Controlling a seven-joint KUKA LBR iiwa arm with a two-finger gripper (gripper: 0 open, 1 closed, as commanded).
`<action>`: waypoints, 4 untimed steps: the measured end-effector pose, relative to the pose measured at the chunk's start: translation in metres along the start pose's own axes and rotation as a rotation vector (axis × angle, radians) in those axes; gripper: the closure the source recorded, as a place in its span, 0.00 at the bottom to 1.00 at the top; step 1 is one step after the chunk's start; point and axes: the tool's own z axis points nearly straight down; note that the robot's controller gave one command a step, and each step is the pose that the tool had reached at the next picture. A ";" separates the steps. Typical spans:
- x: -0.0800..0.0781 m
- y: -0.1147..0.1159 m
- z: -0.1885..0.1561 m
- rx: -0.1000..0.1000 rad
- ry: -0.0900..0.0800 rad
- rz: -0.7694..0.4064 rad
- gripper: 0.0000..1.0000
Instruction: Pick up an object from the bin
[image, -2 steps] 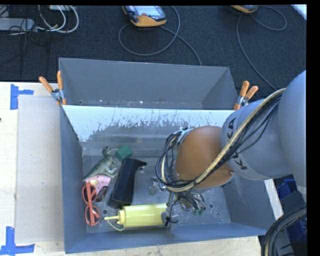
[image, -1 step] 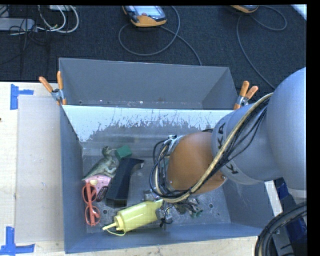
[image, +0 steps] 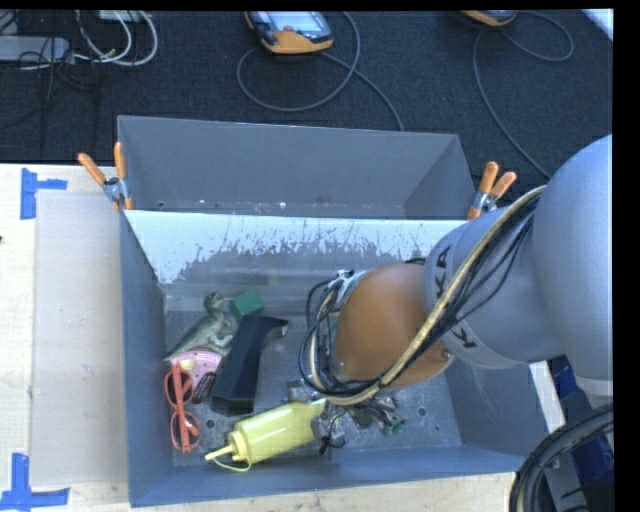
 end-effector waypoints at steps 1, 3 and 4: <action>0.005 -0.002 -0.031 -0.004 0.013 0.000 1.00; -0.008 0.007 -0.123 0.000 -0.005 -0.043 1.00; -0.017 0.022 -0.098 -0.004 0.011 -0.035 1.00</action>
Offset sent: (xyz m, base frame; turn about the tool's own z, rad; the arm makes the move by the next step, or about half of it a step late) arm 0.0003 0.0094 0.1771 -0.0685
